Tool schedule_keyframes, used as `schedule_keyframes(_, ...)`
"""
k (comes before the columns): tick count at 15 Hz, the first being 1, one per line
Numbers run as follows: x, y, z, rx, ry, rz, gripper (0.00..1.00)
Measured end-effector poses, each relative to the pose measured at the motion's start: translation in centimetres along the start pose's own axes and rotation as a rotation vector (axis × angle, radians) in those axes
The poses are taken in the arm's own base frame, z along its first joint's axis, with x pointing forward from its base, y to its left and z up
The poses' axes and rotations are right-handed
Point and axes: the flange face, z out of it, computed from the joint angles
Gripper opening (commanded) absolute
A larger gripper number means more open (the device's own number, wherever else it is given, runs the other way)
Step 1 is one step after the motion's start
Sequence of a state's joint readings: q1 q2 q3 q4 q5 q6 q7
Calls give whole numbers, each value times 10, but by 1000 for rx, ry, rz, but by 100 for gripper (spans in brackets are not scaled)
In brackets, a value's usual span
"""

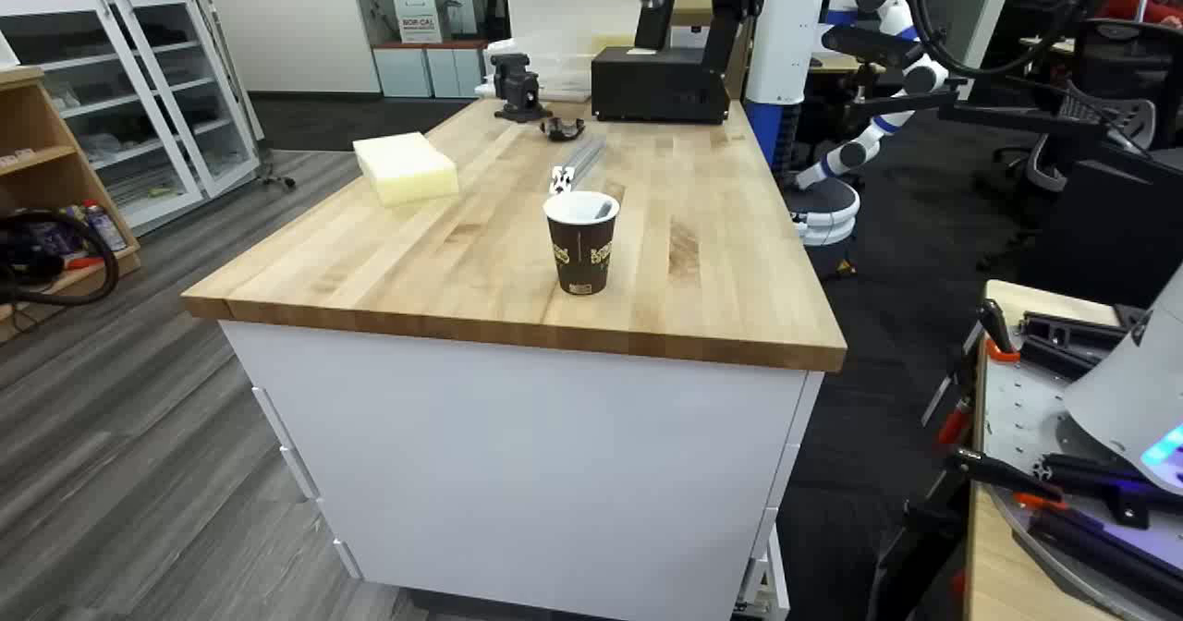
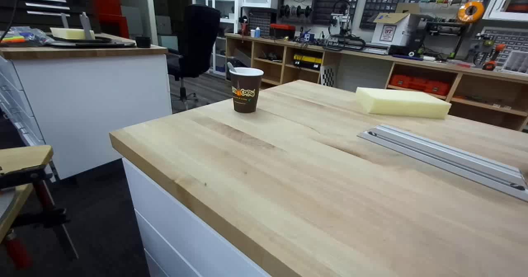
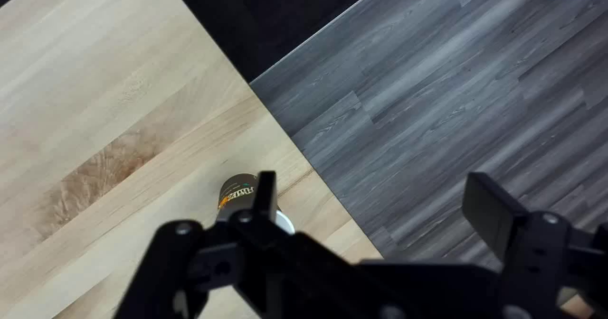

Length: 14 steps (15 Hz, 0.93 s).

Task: Take the marker out of the brown cup and place it on the table

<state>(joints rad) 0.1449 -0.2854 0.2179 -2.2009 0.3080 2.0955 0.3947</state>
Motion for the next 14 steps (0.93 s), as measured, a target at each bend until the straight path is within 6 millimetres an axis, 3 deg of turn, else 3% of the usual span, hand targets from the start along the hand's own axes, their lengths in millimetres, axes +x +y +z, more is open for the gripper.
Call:
schedule_keyframes(9, 0, 0, 1, -2, -1, -1, 100)
schedule_keyframes(14, 1, 4, 15, -51, -14, -45, 100)
